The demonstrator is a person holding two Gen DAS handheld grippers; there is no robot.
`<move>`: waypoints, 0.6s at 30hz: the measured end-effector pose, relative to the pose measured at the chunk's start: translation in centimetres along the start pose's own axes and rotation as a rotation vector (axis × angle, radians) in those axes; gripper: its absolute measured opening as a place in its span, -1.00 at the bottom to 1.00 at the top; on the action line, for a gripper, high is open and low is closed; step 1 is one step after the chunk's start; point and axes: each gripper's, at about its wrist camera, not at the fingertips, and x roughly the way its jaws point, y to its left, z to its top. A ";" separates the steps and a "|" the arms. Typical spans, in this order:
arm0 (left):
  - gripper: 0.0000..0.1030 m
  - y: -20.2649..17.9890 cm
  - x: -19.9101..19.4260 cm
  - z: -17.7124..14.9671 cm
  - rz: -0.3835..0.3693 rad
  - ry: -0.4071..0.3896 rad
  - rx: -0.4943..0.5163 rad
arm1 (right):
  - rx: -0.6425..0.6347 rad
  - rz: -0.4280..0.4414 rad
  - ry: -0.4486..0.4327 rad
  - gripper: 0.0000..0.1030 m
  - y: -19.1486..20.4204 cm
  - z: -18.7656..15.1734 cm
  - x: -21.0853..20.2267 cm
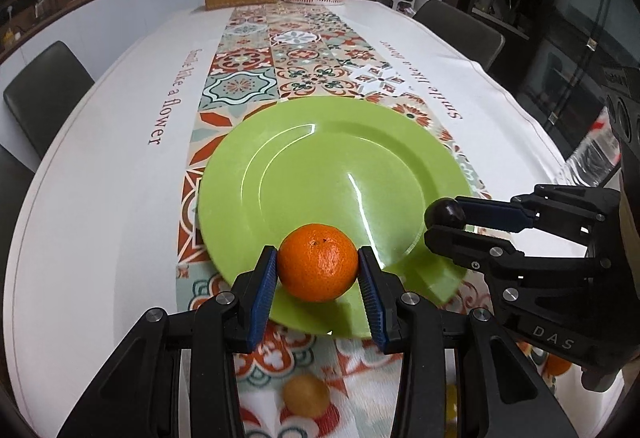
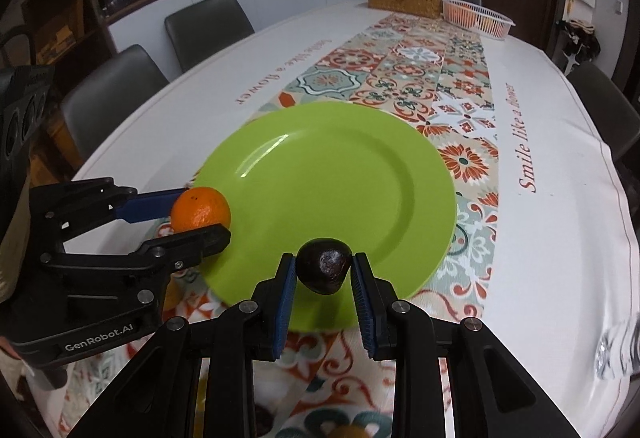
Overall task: Organize fruits
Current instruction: 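Carry both fruits onto the green plate and open both tools, then withdraw both open tools from the plate back toward the fruit cluster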
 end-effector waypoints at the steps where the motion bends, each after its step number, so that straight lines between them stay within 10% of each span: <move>1: -0.23 0.1 0.2 0.2 -0.001 0.003 0.000 | 0.003 -0.002 0.003 -0.43 -0.1 0.1 0.3; 18: 0.10 -2.2 -6.3 -1.5 0.089 -0.154 0.068 | 0.030 -0.083 -0.115 -0.26 -0.6 -1.2 -4.5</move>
